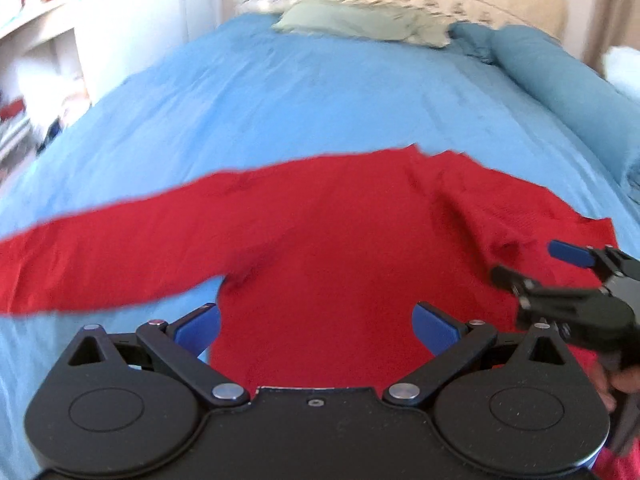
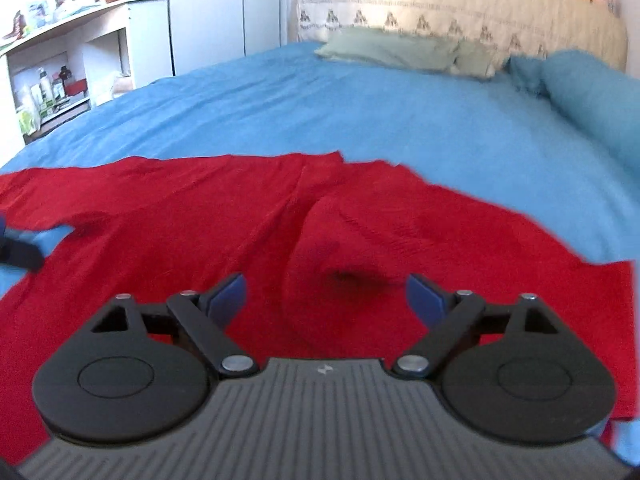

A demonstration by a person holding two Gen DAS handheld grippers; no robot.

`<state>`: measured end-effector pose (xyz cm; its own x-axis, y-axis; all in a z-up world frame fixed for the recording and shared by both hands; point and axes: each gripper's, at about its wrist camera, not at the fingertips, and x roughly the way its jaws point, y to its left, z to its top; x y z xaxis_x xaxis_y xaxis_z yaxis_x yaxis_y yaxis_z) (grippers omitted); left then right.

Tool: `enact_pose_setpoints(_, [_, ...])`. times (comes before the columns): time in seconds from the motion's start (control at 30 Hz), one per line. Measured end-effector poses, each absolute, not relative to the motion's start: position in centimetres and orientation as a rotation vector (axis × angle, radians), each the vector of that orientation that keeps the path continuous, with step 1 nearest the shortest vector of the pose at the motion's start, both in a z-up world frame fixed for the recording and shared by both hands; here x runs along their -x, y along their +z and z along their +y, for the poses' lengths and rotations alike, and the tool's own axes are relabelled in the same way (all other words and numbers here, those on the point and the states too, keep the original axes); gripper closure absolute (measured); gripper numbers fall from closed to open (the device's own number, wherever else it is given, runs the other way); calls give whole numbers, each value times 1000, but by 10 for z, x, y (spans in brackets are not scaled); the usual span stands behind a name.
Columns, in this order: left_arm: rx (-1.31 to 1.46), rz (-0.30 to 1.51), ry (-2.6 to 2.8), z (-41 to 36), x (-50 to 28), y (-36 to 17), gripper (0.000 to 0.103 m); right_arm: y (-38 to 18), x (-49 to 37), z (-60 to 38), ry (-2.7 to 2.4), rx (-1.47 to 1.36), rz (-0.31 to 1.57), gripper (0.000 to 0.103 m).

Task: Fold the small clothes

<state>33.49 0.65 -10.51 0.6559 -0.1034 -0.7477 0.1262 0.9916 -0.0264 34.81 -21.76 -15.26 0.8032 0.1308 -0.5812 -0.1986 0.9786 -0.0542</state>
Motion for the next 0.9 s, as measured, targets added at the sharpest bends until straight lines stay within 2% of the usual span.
enact_pose_setpoints(0.2, [-228,754,-240,-72,-350,-93,0,-139,-298,-260,124,127,627,0])
enact_pose_setpoints(0.37, [-398,677,-303,-140,-367,-119,0,-141,-268,-293,95,34,639,0])
enact_pose_setpoints(0.67, [-619,603,-321,-197,-388,-182,17,-164,-254,-315,90,-116,664,0])
enact_pose_setpoints(0.77, [-687,519,-301,-206,-381,-192,25,-167,-251,-315,93,-120,651,0])
enact_pose_setpoints(0.8, [-698,501,-298,-208,-380,-192,35,-168,-250,-315,95,-119,644,0])
enact_pose_setpoints(0.83, [-701,491,-297,-208,-380,-193,52,-168,-252,-314,96,-118,640,0])
enact_pose_setpoints(0.87, [-701,488,-300,-209,-381,-193,61,-169,-250,-314,98,-118,638,0])
enact_pose_setpoints(0.9, [-701,486,-300,-207,-384,-193,75,-170,-249,-314,98,-116,637,0])
